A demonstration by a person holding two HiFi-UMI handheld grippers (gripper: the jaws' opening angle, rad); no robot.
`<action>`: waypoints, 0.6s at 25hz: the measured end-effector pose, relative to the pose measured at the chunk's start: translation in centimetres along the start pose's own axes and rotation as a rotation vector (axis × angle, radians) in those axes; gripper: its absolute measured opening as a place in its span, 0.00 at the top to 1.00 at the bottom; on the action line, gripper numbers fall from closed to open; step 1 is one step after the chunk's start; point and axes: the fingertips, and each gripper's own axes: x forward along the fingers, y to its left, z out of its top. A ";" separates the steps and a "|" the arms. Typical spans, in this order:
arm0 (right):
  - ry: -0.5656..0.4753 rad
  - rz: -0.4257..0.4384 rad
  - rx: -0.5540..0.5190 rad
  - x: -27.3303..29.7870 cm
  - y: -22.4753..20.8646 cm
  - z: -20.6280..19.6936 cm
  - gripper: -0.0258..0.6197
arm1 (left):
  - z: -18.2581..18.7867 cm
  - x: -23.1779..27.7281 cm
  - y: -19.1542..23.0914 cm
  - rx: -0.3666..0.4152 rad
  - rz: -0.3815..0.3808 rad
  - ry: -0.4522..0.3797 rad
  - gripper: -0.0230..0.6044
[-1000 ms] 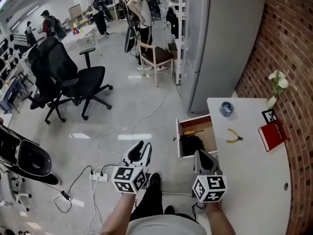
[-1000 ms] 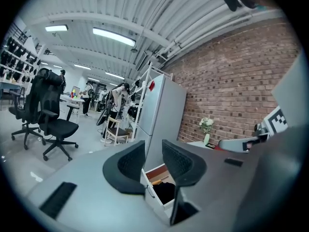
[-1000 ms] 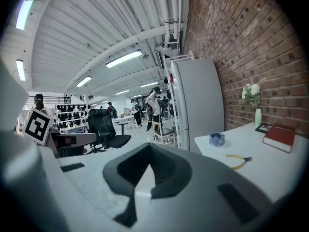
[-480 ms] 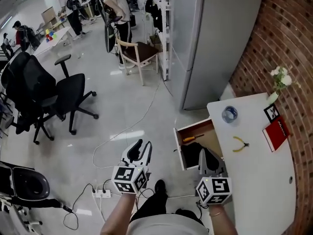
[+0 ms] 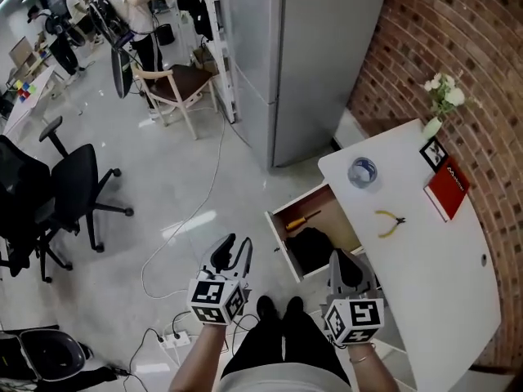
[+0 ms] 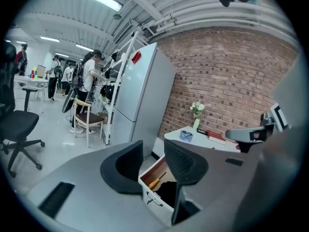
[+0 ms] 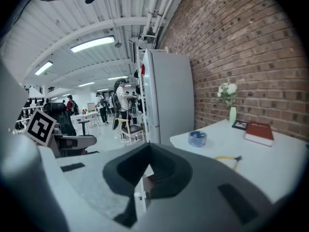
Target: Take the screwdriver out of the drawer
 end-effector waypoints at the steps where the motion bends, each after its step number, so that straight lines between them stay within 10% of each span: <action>1: 0.002 -0.015 0.007 0.1 -0.4 -0.1 0.96 | -0.4 0.6 -0.2 0.005 -0.010 0.015 0.75; 15: 0.049 -0.050 0.015 3.9 -5.4 -3.4 0.96 | -5.5 11.8 -5.1 0.112 -0.151 0.209 0.75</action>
